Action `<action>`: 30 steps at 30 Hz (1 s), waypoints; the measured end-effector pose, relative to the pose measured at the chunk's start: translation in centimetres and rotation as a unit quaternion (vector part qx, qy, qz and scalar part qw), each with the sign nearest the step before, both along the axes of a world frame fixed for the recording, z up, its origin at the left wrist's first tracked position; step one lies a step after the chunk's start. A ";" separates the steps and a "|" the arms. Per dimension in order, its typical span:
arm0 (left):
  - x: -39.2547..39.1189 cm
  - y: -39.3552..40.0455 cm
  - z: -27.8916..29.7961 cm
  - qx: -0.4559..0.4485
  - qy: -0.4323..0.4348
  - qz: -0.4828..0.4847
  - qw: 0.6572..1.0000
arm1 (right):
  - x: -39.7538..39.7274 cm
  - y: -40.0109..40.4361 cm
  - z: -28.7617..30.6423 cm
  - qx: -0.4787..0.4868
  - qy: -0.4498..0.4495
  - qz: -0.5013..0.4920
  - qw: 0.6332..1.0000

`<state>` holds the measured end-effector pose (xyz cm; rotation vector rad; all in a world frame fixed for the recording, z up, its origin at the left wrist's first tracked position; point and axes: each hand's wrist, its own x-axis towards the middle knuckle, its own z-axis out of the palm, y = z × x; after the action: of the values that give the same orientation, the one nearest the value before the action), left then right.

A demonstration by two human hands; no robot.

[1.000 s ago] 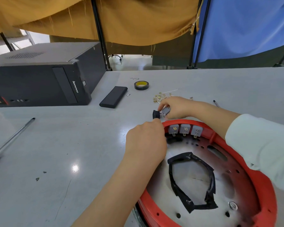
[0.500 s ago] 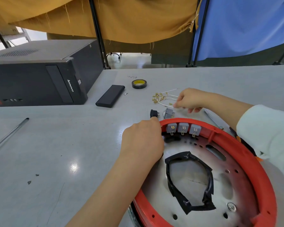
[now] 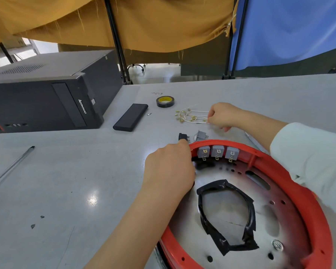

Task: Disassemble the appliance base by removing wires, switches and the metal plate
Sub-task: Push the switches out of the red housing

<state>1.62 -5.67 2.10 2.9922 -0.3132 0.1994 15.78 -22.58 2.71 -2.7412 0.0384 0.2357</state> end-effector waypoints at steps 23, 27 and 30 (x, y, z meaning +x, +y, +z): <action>1.2 -0.6 0.9 -0.039 0.068 -0.105 0.991 | -13.1 0.5 0.4 -0.015 -0.160 0.233 0.959; 1.8 -0.3 1.0 -0.028 0.088 -0.144 0.985 | -13.0 0.4 0.4 -0.019 -0.159 0.210 0.964; 1.8 0.1 0.4 -0.043 0.059 -0.137 0.988 | -12.8 0.4 0.3 -0.011 -0.161 0.206 0.965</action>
<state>3.44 -5.61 2.48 2.8215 -0.6761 0.0062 3.01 -22.19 3.01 -2.7460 -0.6238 -0.1050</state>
